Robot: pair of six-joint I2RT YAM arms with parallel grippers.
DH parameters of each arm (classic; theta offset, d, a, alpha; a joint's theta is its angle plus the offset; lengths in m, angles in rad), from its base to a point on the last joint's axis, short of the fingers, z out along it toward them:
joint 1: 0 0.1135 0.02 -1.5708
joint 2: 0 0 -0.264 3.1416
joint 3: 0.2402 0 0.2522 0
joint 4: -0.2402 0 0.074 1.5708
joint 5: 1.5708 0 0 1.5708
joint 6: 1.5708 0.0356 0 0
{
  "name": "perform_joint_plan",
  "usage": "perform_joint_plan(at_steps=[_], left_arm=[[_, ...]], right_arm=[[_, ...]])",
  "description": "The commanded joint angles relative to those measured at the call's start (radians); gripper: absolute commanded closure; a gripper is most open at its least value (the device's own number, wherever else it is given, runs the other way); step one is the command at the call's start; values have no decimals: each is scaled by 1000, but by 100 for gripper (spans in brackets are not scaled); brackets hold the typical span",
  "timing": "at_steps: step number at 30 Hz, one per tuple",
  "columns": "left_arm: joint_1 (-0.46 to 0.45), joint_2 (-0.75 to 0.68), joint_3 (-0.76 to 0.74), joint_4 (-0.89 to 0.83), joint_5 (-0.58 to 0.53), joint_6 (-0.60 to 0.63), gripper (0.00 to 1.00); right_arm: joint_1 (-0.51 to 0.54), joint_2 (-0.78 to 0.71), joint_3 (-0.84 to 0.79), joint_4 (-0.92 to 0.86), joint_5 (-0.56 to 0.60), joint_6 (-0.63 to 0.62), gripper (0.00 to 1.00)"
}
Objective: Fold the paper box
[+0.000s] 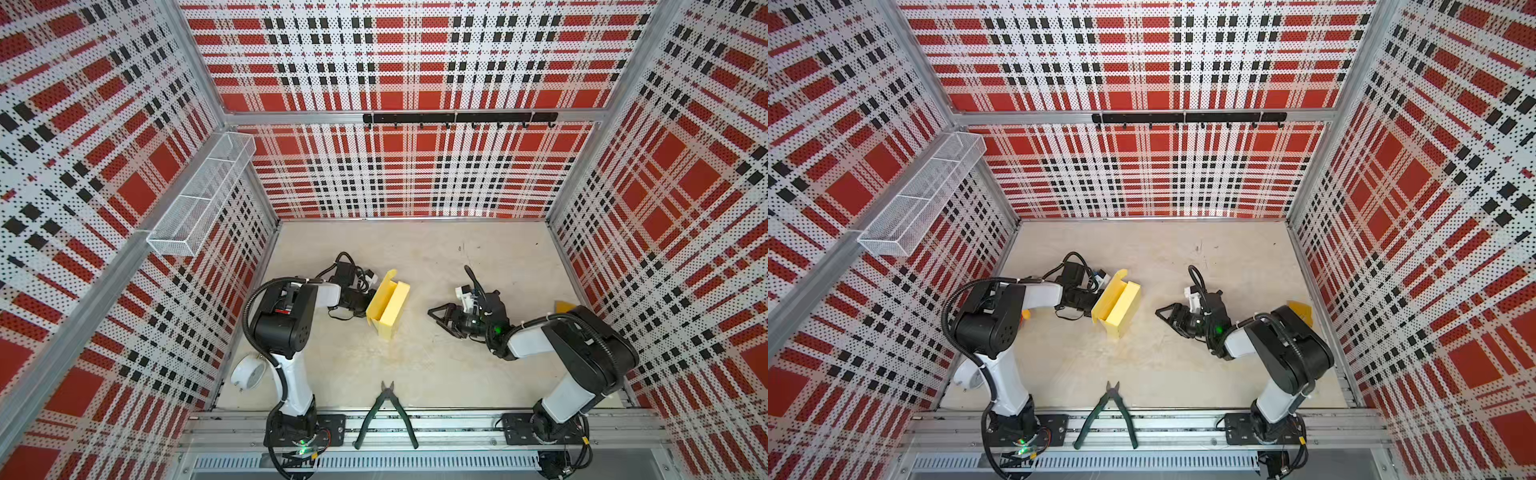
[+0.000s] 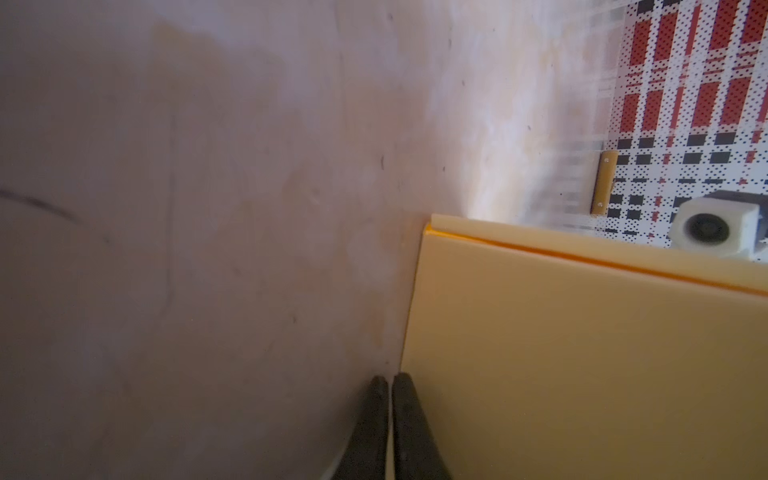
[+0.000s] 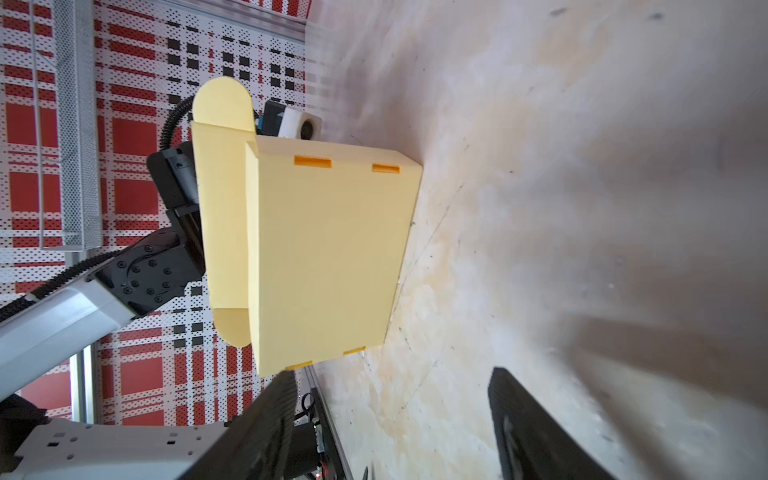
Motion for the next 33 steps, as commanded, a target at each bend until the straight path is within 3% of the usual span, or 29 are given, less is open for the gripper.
perform_joint_plan(at_steps=[1,9,16,22,28,33], left_arm=[[-18,5,-8,-46,-77,6,87],[-27,-33,7,-68,-93,14,85],[-40,-105,33,-125,-122,34,83],[-72,-186,44,-181,-150,52,81],[-80,-227,41,-194,-145,44,81],[-148,-214,52,-192,-123,41,81]], right_arm=[[8,4,21,103,17,29,26],[33,-19,85,-8,10,-38,32],[62,-38,199,-267,-2,-237,42],[104,69,236,-130,-45,-141,71],[149,100,294,-125,-45,-127,74],[164,92,312,-123,-37,-122,74]])
